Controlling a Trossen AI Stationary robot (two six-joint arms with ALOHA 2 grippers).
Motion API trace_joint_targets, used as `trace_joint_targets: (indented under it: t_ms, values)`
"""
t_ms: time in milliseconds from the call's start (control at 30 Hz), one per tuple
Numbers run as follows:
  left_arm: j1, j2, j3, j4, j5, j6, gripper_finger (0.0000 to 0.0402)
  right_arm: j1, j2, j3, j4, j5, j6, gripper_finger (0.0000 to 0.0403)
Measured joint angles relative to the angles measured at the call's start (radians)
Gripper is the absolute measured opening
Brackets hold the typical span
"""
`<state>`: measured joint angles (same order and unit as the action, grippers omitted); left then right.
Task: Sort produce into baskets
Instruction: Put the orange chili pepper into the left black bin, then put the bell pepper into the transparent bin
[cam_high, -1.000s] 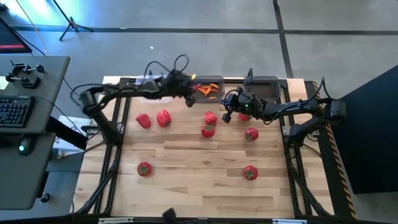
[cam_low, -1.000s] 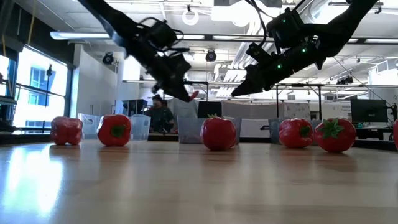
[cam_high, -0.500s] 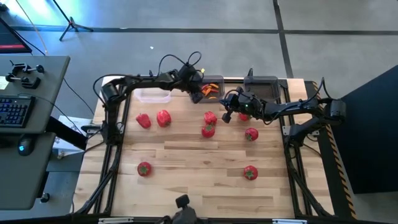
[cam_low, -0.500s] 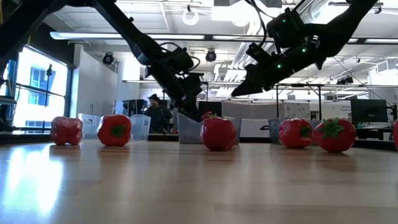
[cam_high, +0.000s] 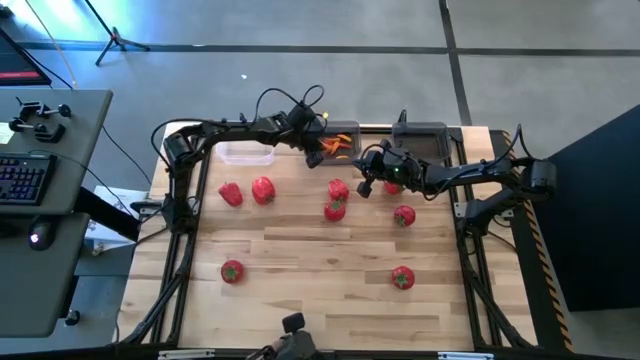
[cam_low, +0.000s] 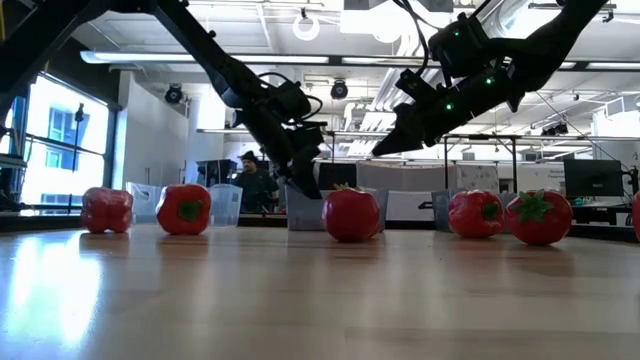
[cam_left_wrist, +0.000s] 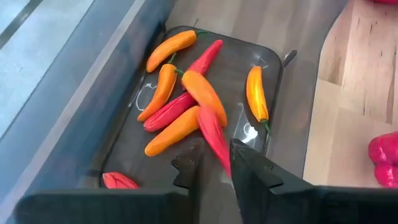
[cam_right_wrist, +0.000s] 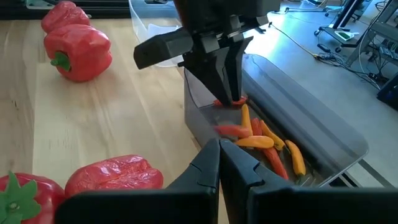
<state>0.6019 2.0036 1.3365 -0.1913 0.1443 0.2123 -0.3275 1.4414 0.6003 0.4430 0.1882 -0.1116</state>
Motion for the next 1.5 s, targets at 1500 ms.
trace_joint_targets:
  t_ms: [1500]
  values:
    - [-0.258, -0.673, -0.5, -0.127, 0.0, 0.197, 0.0003, -0.013, 0.0, 0.0, -0.072, 0.0, 0.052, 0.0]
